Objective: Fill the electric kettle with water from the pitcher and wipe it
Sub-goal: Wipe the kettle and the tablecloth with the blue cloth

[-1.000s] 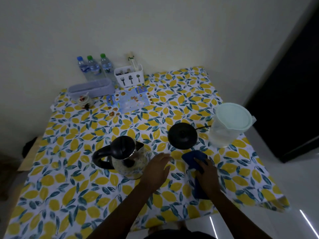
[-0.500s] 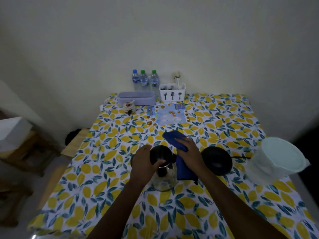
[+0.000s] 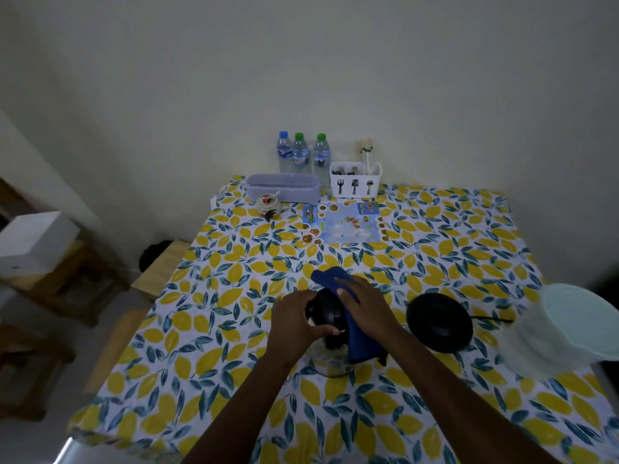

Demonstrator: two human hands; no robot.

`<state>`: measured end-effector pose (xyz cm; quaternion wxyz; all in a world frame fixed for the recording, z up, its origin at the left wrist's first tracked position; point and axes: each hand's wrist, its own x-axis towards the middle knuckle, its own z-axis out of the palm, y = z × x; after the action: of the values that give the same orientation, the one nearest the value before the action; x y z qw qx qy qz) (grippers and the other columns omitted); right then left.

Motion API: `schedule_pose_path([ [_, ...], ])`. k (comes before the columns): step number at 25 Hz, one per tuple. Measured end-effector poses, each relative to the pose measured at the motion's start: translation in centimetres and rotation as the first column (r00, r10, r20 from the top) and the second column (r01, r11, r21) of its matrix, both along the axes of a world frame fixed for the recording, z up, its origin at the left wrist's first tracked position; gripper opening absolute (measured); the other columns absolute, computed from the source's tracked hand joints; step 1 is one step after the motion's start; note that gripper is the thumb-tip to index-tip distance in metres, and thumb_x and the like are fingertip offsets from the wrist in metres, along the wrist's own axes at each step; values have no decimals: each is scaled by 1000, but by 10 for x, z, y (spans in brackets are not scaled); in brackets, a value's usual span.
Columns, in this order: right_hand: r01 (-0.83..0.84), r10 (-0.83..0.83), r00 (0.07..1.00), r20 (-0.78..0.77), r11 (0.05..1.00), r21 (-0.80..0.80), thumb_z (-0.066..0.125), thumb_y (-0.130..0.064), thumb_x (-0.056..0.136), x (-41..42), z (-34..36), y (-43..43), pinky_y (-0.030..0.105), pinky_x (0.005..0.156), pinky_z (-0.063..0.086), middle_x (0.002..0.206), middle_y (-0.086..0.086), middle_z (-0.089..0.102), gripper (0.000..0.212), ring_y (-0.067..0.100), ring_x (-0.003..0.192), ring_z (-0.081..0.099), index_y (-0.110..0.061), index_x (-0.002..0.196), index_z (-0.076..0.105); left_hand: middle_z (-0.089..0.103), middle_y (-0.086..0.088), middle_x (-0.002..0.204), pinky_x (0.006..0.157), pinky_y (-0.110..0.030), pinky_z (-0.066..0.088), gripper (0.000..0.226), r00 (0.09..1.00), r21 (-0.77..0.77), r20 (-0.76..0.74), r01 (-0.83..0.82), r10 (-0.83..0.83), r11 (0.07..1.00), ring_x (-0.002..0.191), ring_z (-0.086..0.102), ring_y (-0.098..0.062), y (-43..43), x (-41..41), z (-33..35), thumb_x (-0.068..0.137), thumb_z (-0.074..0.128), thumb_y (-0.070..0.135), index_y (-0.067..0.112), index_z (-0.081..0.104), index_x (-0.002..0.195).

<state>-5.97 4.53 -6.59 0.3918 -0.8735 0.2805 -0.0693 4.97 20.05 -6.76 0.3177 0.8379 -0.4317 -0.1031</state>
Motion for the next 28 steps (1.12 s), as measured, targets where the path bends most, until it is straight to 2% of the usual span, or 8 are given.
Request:
schedule_pose_path([
  [2,11,-12,1000,-5,994,-112,31,-60,93,-4,-9,4,54,110,30,156,0,29,50,27,140,27,-41,138,41,67,6,100,82,-38,54,81,998,-11,-66,-4,3,1000,92,61,-12,-1,3,-1,51,70,80,25,62,110],
  [6,-25,17,996,-93,996,-91,37,-49,97,19,5,-6,47,108,33,148,5,40,46,28,132,40,-29,137,47,53,4,117,93,-29,46,86,976,-40,-216,-34,25,999,106,50,-11,4,7,12,56,86,52,16,52,126],
  [8,-59,34,991,-130,978,-201,36,-52,96,23,10,-3,49,107,33,150,3,38,47,31,130,40,-31,136,47,43,2,119,92,-25,40,91,964,-54,-257,-82,66,995,108,43,-11,10,11,14,56,90,42,11,45,129],
  [12,-72,43,997,-70,870,-488,28,-62,88,-3,8,25,46,84,49,150,-1,40,52,36,119,46,-43,130,52,48,-4,112,84,-29,47,84,952,-79,-279,-154,127,985,98,51,-18,19,15,0,51,91,44,10,49,115],
  [15,-99,93,995,-39,820,-564,35,-59,88,-3,12,34,46,77,50,145,0,46,44,36,112,50,-45,123,58,61,-6,96,76,-35,56,60,931,-117,-345,-167,117,979,86,62,-17,18,21,-5,54,91,47,18,60,98],
  [19,-186,107,977,-185,853,-488,24,-63,84,18,26,28,49,91,42,149,-3,39,54,34,120,41,-45,125,55,69,-8,101,81,-43,57,43,912,-134,-408,-96,33,986,92,68,-17,21,32,-5,72,82,42,16,67,102],
  [23,-65,12,974,-226,971,-232,41,-54,92,33,28,14,49,99,40,140,-1,46,43,33,123,40,-35,127,56,57,-8,105,82,-43,55,47,908,-82,-414,-113,70,990,94,61,-18,26,33,-4,73,75,47,16,56,104],
  [28,40,-26,990,-139,994,98,48,-47,94,33,34,-6,35,74,42,94,7,59,41,31,90,61,-12,102,67,54,-5,129,106,-46,39,60,930,6,-365,55,-49,998,118,53,-22,10,16,22,81,68,50,18,50,127],
])
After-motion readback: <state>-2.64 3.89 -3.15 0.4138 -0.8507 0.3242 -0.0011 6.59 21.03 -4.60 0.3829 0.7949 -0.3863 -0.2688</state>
